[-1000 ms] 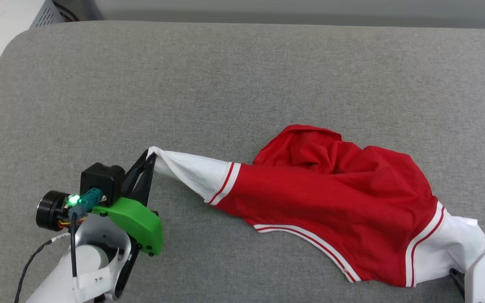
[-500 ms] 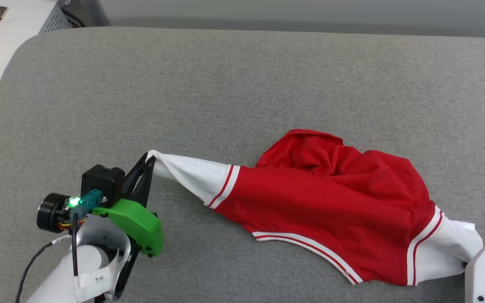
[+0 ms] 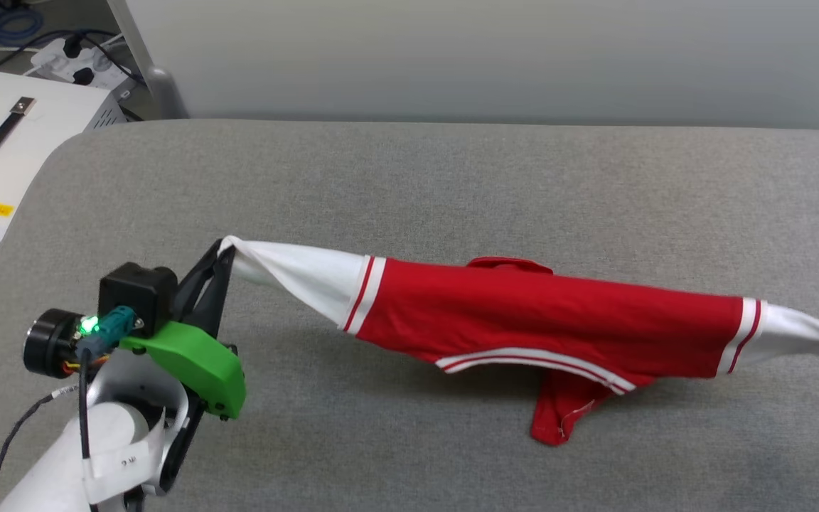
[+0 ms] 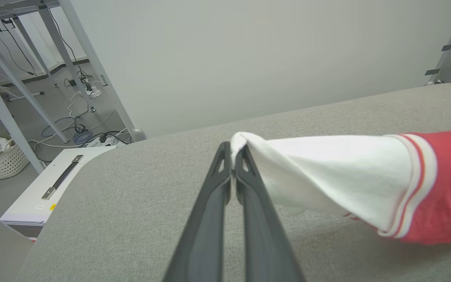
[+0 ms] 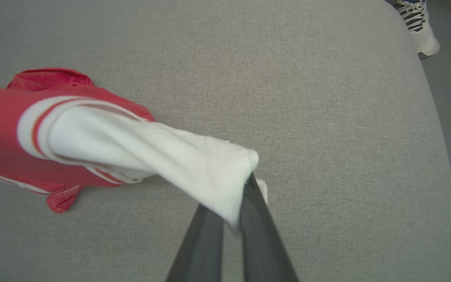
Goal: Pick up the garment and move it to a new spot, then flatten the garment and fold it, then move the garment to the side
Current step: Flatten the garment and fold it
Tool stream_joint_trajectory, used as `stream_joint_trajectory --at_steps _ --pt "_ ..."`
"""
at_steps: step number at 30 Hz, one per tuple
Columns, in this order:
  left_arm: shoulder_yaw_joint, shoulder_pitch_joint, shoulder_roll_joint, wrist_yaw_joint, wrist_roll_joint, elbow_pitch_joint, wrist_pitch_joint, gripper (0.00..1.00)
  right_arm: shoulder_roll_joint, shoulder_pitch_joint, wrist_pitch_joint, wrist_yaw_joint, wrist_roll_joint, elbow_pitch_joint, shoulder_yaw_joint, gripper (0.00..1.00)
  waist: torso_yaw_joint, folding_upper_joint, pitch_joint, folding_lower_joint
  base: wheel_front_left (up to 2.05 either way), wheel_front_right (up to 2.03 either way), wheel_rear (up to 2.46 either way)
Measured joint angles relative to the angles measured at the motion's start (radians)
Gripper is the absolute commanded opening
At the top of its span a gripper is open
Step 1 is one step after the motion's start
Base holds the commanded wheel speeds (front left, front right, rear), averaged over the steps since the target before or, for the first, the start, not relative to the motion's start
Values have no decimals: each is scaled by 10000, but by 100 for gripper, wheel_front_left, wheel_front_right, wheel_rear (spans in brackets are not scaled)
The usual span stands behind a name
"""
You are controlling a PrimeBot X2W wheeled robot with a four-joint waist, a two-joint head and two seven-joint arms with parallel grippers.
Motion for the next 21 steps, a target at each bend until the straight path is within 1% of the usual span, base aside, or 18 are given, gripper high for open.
stream_joint_trajectory --at_steps 4,9,12,17,21 --pt "293 -388 188 -75 -161 -416 201 0 -173 -1036 282 0 541 -102 -153 0 -93 0 -337 0 0 0 0" --pt "644 -1063 602 -153 -196 -943 612 0 -616 -2482 485 0 704 -198 -201 0 -192 0 -638 0 0 0 0" --pt "907 -1561 767 -174 -299 -1241 792 0 -784 -3366 359 0 725 -79 -142 0 -233 0 -749 0 0 0 0" --pt "1198 -2357 1198 -284 -316 -1615 1229 0 -936 -4751 35 0 805 474 21 0 -283 0 -860 0 0 0 0" --pt "1406 -2927 1407 -349 -343 -1802 1501 0 -1083 -5478 -205 0 817 857 282 0 -308 0 -852 0 0 0 0"
